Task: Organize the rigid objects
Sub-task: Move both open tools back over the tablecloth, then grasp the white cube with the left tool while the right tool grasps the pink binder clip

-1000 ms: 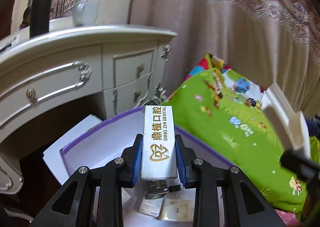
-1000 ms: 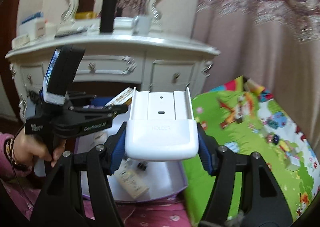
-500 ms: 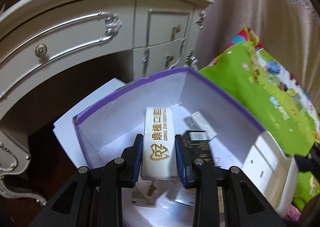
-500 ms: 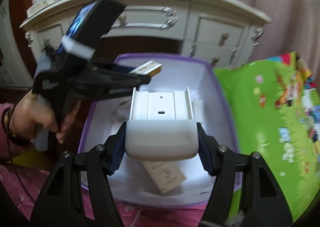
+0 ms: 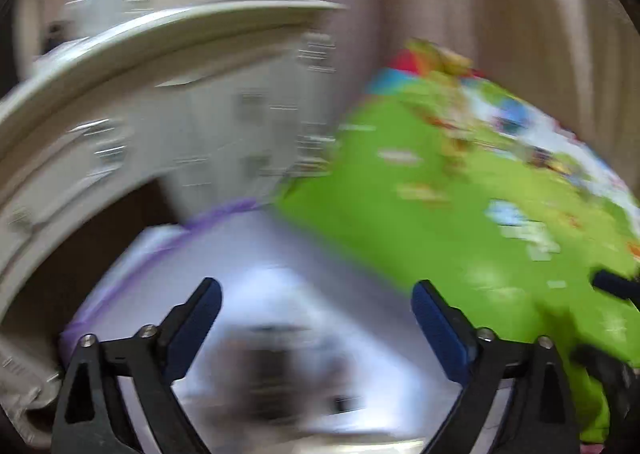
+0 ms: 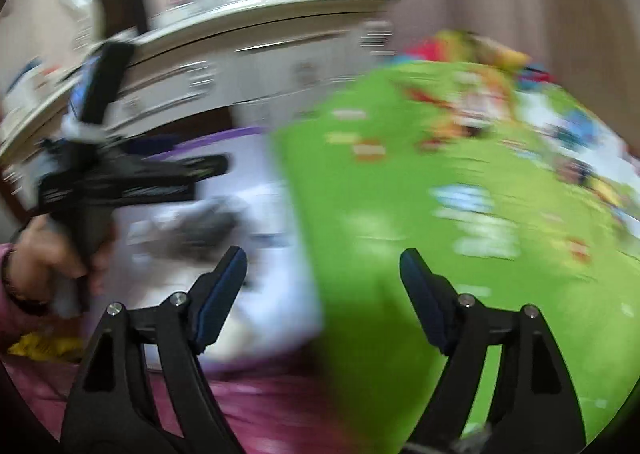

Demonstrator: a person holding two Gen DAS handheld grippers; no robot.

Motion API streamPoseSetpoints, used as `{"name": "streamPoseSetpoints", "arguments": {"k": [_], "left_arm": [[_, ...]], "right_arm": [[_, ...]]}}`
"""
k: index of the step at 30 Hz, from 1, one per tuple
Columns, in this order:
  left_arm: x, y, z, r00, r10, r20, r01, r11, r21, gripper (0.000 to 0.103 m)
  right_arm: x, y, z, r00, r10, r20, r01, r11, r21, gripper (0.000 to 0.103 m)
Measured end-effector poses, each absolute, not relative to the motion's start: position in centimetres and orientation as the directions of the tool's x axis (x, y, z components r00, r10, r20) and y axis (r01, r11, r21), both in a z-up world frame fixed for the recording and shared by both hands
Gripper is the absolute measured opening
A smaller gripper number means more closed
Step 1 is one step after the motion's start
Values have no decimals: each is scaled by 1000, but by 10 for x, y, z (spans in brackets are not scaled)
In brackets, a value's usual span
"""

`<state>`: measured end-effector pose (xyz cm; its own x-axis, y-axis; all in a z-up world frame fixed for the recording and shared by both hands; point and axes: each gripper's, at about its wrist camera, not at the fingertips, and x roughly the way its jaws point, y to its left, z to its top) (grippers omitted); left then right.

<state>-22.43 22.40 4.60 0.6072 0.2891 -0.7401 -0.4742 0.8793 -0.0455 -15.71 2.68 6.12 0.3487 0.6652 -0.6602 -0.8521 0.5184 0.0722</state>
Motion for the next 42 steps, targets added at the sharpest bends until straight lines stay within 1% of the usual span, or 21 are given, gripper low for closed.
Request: {"name": "streamPoseSetpoints", "arguments": {"k": [2,5,7,11,15,16,17,18,20,22,25,26,27,28,29,30,32,35,37,41,42], "left_arm": [[-175,192,35,622,123,-773,-343,931,-127,102],[-112,153,21,604,19,-796,-244,956,-163,102],[-77,134,16,612,20,-791,-203,970,-133,102],[15,97,13,629,96,-771,-102,994,40,102],[86,90,5,644,186,-742,-33,976,216,102],[103,92,2,639,199,-743,-24,971,239,102],[117,94,-1,627,195,-755,-11,971,241,102],[127,98,0,629,160,-761,2,978,207,102],[147,101,-1,618,122,-777,23,985,173,102],[162,98,-4,614,97,-783,52,985,163,103],[187,88,-6,619,83,-781,93,980,178,103],[191,87,-7,617,77,-784,97,980,172,103],[196,88,-7,609,59,-791,100,984,150,99],[196,90,-6,603,39,-797,97,988,122,84],[193,96,-5,586,-22,-810,85,996,35,71],[189,100,-4,578,-55,-814,71,997,-17,46],[163,102,0,577,-15,-817,28,1000,1,46],[103,113,1,582,-50,-812,1,998,-60,46],[70,118,2,590,-29,-807,-15,999,-47,46],[11,128,-1,625,43,-780,-77,997,-8,46],[8,133,0,627,32,-779,-91,995,-32,46]], "right_arm": [[-122,-7,57,439,599,-670,-779,625,48,83],[-62,-62,44,503,492,-711,-647,759,67,83],[-30,-101,33,532,416,-737,-544,835,79,83],[-3,-147,24,534,383,-754,-447,885,132,83],[7,-154,10,492,396,-775,-462,874,154,83],[8,-151,7,492,397,-775,-473,869,145,86],[8,-150,6,502,400,-767,-481,866,137,88],[9,-147,5,494,404,-770,-490,861,137,92],[10,-144,6,486,420,-766,-497,854,154,94],[16,-142,5,480,431,-764,-492,853,172,100],[20,-134,2,475,431,-767,-491,853,176,103],[19,-130,0,476,420,-772,-493,855,161,103],[18,-129,0,478,412,-776,-496,856,150,103],[18,-128,0,477,411,-777,-499,854,146,103],[17,-127,1,475,414,-776,-504,851,146,103],[18,-128,1,471,424,-774,-510,846,153,103],[24,-127,2,461,443,-769,-517,838,173,103],[48,-112,2,437,450,-779,-536,826,177,103],[72,-91,1,429,434,-792,-565,813,139,102],[117,-48,2,407,468,-784,-625,769,135,92],[136,-31,2,403,470,-785,-638,759,126,90]]}}
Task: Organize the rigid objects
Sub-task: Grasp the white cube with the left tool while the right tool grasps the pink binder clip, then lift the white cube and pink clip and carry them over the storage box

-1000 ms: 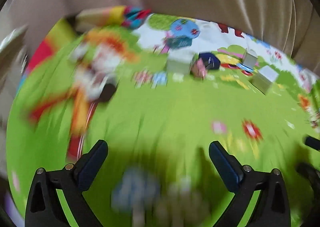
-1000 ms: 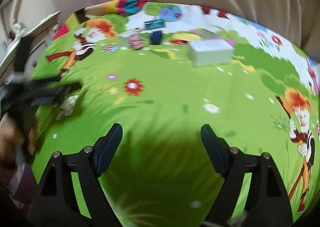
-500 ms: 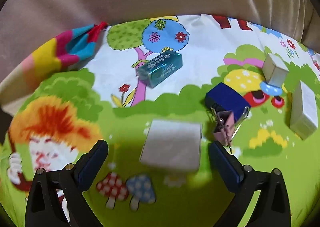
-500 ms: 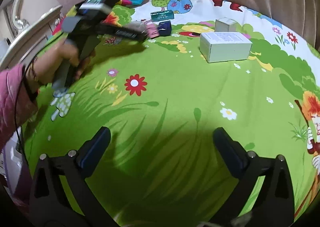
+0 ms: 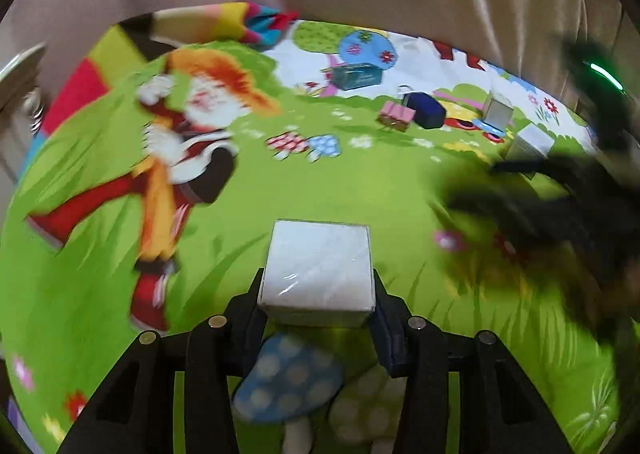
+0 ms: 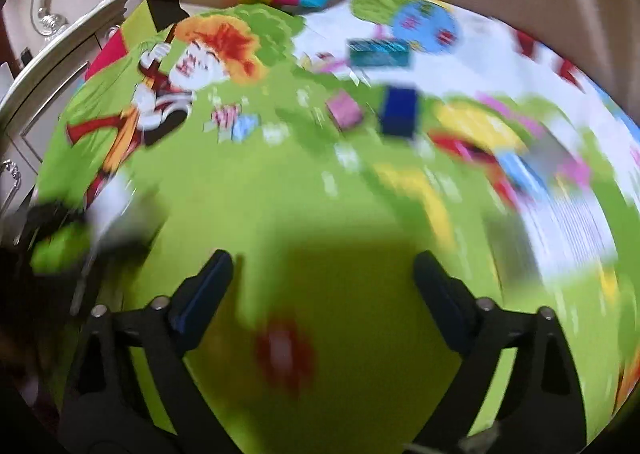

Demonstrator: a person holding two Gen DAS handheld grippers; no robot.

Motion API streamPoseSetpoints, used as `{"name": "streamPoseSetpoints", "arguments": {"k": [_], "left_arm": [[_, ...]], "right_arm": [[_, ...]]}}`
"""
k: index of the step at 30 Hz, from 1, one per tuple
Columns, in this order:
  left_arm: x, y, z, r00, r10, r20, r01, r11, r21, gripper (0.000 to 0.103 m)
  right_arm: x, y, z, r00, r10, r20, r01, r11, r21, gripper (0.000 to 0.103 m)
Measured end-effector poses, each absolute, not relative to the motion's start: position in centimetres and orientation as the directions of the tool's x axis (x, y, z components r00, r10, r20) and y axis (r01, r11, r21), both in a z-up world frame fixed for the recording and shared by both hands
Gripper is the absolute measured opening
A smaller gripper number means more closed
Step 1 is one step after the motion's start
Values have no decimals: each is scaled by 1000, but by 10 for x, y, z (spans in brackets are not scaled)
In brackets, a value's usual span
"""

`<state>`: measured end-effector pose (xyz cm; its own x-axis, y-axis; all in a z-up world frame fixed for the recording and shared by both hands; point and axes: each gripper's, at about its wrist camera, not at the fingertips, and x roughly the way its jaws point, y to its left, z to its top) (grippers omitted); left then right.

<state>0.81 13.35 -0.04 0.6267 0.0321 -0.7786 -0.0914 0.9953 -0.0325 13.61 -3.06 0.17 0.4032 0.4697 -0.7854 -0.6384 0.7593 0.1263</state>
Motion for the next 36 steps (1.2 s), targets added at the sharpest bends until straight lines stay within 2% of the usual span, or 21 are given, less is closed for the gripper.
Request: {"name": "streamPoseSetpoints", "arguments": {"k": [3,8,9,10,11,14,16,19,21,25,27,28,29,30,31,36], "left_arm": [[9,143,1,633,5,-775,-105,991,-80,47],[11,142,1,632,4,-775,-100,992,-77,49],[10,142,1,632,3,-775,-100,992,-78,49],[9,141,0,632,3,-775,-99,992,-78,50],[9,141,0,632,-1,-775,-96,992,-79,51],[10,138,0,629,-7,-778,-79,994,-73,58],[11,133,-1,622,-8,-783,-59,997,-57,71],[15,126,-4,605,22,-796,-51,999,-11,87],[18,132,-5,594,33,-804,-87,996,-24,93],[21,135,-6,585,60,-809,-114,993,-9,94],[21,135,-6,586,59,-808,-116,993,-12,93],[20,136,-5,589,60,-806,-118,993,-13,85],[18,137,-4,603,68,-795,-128,992,-12,74],[14,137,-1,619,78,-782,-136,991,-9,49],[13,136,-1,622,79,-779,-133,991,-5,45],[13,137,0,624,73,-778,-134,991,-15,45]], "right_arm": [[181,-2,-1,420,455,-785,-615,779,122,90],[218,23,-4,444,408,-798,-625,779,51,90],[219,24,-4,443,409,-798,-634,772,44,85],[216,22,-1,447,424,-788,-642,766,48,54],[212,19,2,458,432,-777,-648,761,41,40],[182,-1,6,461,453,-763,-656,753,51,41],[143,-22,7,439,470,-766,-666,743,74,41],[98,-46,10,469,434,-769,-657,754,24,41],[70,-70,11,481,415,-773,-625,780,29,41],[36,-102,9,507,367,-780,-584,812,3,42],[27,-111,9,518,362,-775,-572,820,2,42],[25,-112,9,526,356,-772,-565,825,-5,41],[24,-111,9,533,350,-770,-562,827,-14,41],[23,-108,9,543,337,-769,-562,826,-35,41],[22,-105,9,552,327,-767,-562,825,-53,41],[22,-106,9,558,322,-765,-554,831,-55,41]]}}
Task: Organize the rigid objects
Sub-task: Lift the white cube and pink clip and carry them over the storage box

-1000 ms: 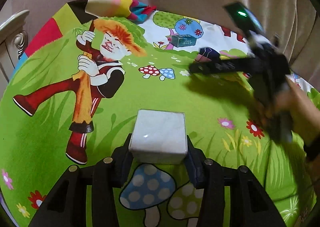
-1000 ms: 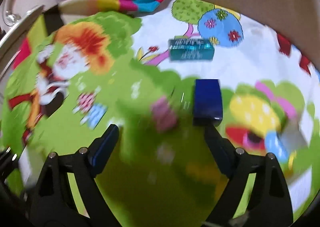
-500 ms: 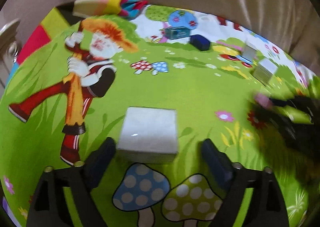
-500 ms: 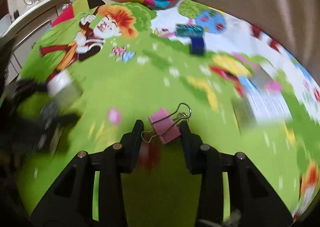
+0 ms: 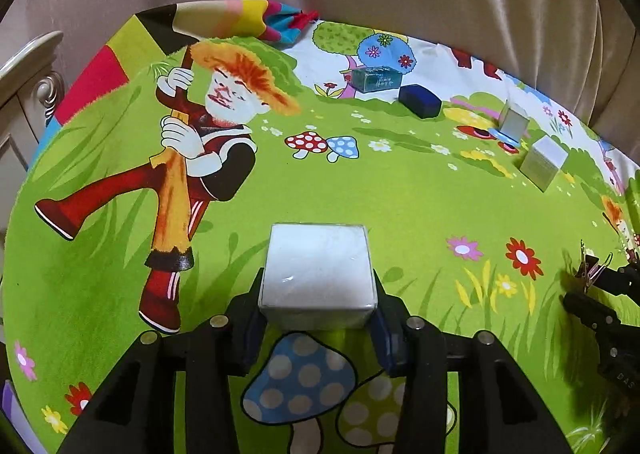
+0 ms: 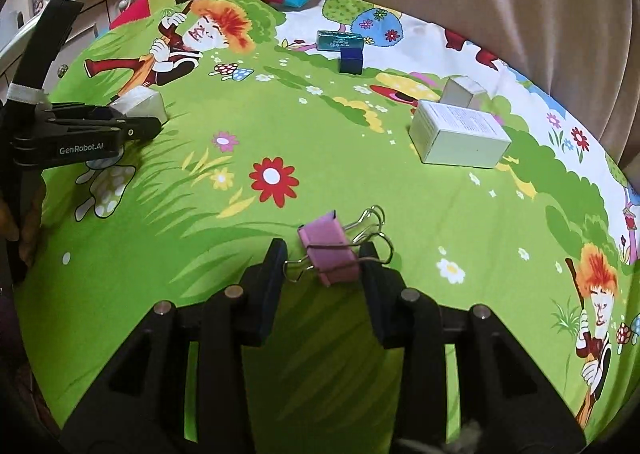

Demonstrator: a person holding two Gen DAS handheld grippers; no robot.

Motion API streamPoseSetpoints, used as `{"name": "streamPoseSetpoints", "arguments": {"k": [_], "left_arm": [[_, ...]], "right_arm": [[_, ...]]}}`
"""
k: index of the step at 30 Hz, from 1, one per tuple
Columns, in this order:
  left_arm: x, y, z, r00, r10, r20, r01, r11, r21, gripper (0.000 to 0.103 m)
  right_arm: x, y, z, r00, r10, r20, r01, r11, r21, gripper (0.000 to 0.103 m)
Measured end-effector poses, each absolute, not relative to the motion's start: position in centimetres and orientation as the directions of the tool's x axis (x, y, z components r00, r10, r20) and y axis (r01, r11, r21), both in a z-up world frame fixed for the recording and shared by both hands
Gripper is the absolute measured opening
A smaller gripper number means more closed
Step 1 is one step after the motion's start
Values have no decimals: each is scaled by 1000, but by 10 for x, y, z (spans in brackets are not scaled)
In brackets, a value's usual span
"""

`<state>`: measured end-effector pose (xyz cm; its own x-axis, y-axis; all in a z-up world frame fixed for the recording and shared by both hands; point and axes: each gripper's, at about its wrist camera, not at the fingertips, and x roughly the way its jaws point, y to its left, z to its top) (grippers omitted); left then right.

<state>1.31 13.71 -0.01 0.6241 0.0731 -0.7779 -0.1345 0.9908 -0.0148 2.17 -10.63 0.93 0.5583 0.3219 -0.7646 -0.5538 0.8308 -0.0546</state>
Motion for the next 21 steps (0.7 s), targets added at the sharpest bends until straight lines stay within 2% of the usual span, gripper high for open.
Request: {"name": "streamPoseSetpoints", "arguments": {"k": [8,13,15,21], "left_arm": [[10,128,1,616,71,-785,-128,992,-11,45],[-15,88,20,642,0,-766,-98,992,-82,45],[-32,66,36,685,-4,-728,-77,994,-78,45],[-75,22,76,779,-33,-626,-3,998,-56,45]], "right_arm": [[20,-110,11,576,305,-758,-525,849,-57,41],[-5,-134,35,708,325,-627,-436,900,-26,41],[-21,-150,43,750,318,-580,-378,926,20,41],[-78,-184,70,849,248,-466,-271,962,19,41]]}}
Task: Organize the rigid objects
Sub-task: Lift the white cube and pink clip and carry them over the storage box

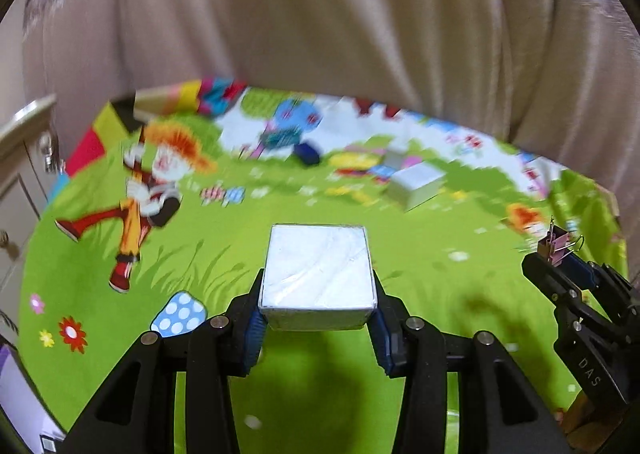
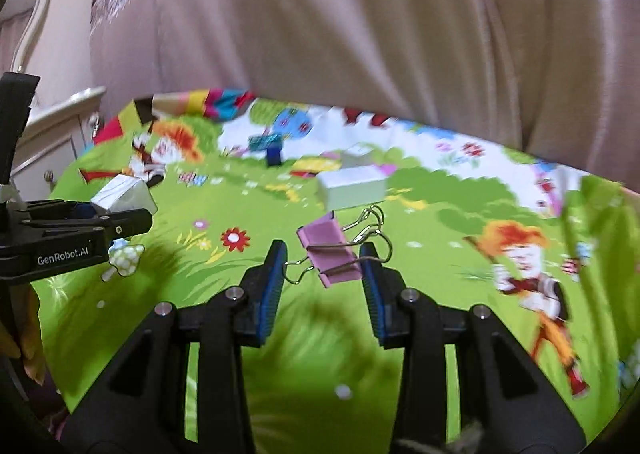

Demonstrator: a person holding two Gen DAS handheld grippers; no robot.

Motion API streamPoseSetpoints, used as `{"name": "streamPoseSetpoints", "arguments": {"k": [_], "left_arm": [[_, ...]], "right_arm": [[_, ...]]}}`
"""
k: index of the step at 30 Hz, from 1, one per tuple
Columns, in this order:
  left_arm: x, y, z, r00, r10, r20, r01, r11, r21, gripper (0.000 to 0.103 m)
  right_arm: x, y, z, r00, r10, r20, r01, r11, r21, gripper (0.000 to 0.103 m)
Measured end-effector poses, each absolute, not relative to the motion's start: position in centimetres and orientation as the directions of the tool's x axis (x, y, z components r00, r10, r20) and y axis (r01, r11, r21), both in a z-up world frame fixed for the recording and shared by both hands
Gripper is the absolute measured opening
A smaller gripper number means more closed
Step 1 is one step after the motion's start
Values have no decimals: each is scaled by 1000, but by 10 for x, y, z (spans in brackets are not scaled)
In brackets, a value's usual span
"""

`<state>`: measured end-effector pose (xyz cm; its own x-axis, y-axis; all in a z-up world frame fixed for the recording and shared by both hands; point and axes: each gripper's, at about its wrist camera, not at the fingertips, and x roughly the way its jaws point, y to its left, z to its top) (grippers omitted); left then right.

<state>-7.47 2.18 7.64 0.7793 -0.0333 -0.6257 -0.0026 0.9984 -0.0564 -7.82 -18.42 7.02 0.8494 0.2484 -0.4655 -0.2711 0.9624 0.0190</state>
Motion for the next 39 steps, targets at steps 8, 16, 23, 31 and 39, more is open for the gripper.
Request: {"name": "streamPoseSetpoints", "arguments": {"k": [8,16,23,31,39], "left_arm": [[-138,-15,164,913,-68,-402,55,998,-45,45],[-218,-44,231,997,-60,-39,61,997,45,45],[-239,-40,247,997,-81,-16,82,996,44,45],[-252,-17,233,995,-60,-85,62,998,24,45],[-261,30,215,985,39,-167,-40,999,-1,45]], "right_arm": [[-167,-214,164,976,147,-163,-155,987,-38,42],[-260,-208,231,978,66,196,-38,989,-146,42],[-281,-199,246,965,82,250,-40,985,-168,42],[-274,-183,246,969,171,178,-142,976,-167,42],[-273,-146,240,943,321,92,-299,934,-193,42]]}}
